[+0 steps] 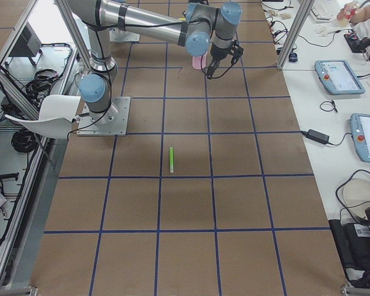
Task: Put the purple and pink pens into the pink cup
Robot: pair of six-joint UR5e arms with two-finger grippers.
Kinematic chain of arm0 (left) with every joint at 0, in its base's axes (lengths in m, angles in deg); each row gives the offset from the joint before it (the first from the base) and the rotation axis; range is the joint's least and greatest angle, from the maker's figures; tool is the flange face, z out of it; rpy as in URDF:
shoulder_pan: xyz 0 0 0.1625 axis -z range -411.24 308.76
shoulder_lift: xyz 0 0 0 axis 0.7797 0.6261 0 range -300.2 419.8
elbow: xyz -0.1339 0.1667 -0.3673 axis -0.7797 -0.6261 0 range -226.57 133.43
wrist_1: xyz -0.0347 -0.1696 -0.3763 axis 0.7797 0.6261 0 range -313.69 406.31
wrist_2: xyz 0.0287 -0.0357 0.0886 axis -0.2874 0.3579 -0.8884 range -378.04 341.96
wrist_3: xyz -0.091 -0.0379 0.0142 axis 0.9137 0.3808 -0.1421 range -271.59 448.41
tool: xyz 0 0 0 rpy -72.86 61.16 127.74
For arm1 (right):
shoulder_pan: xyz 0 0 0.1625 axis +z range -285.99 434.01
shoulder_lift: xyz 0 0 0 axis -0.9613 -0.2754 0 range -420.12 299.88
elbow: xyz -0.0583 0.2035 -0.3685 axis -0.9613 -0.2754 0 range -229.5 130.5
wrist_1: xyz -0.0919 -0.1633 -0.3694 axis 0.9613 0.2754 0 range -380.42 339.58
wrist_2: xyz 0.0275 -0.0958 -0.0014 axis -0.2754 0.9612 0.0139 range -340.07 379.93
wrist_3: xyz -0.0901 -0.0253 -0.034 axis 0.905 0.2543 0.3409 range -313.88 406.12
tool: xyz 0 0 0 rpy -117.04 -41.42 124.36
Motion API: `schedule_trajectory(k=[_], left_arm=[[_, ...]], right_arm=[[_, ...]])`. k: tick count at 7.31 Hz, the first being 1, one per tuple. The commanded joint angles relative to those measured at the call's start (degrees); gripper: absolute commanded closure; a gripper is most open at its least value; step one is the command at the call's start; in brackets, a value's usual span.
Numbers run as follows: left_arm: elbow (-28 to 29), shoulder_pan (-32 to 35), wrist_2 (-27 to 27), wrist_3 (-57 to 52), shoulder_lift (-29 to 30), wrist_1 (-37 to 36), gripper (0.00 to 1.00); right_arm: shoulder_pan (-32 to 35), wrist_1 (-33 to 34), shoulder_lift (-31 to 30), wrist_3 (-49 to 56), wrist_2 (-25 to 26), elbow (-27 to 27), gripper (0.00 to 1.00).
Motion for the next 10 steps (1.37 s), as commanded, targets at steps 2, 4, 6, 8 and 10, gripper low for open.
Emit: schedule_trajectory(k=[2, 4, 6, 8, 10], left_arm=[[3.36, 4.60, -8.00, -0.06, 4.53, 3.27, 1.00], [4.78, 7.23, -10.02, 0.47, 7.17, 3.36, 1.00], [5.13, 7.86, -10.55, 0.47, 8.23, 3.54, 1.00], [5.22, 7.95, -13.53, 0.38, 8.76, 4.24, 1.00], [5.22, 7.95, -13.98, 0.47, 9.46, 4.50, 1.00]], right_arm=[[1.04, -3.13, 0.39, 7.30, 3.53, -5.30, 0.00], [1.05, -4.01, 0.31, 8.27, 3.62, -5.47, 0.00], [3.85, -7.97, -0.30, 10.63, 3.54, -5.47, 0.00], [3.86, -2.82, -2.24, 10.91, 2.92, -5.39, 0.00], [3.95, -2.61, -6.35, 11.00, 2.75, -4.25, 0.00]])
